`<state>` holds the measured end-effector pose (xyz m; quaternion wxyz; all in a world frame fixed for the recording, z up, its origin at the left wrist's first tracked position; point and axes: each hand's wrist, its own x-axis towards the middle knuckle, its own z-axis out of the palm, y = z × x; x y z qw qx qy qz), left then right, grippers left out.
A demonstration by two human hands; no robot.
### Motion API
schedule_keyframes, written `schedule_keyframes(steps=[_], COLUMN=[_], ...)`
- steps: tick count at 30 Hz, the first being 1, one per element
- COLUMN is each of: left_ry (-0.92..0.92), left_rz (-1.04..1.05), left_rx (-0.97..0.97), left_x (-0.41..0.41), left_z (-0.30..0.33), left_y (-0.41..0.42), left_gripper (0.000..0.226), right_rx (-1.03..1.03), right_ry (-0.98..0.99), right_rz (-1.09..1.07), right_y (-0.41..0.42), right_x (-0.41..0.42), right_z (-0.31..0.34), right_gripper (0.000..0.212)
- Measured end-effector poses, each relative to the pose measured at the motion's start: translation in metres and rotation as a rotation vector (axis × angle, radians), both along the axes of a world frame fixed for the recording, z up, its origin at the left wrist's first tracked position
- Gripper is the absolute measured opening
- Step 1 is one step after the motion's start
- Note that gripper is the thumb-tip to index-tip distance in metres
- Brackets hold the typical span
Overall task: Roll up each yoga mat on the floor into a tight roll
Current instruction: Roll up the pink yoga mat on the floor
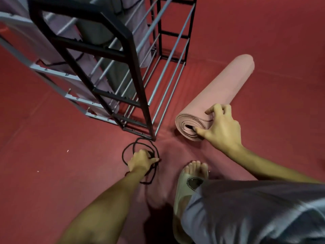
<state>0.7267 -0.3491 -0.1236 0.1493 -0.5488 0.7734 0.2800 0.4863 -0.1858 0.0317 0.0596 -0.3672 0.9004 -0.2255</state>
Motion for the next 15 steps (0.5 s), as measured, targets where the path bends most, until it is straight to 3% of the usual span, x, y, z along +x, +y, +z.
schedule_keyframes(steps=[3, 8, 12, 15], left_ry=[-0.030, -0.005, -0.047, -0.005], left_rz=[-0.034, 0.071, 0.012, 0.083], left_rx=[-0.034, -0.027, 0.012, 0.095], left_x=[-0.005, -0.009, -0.004, 0.005], left_z=[-0.006, -0.004, 0.000, -0.005], left_y=[0.011, 0.018, 0.026, 0.034], left_gripper=[0.049, 0.020, 0.034, 0.021], right_rx=[0.004, 0.020, 0.010, -0.006], right_ry=[-0.019, -0.041, -0.065, -0.076], right_rz=[-0.017, -0.028, -0.047, -0.063], right_y=[0.001, 0.004, 0.004, 0.006], right_x=[0.003, 0.005, 0.008, 0.008], right_z=[-0.001, -0.001, 0.001, 0.005], right_gripper=[0.069, 0.069, 0.069, 0.069])
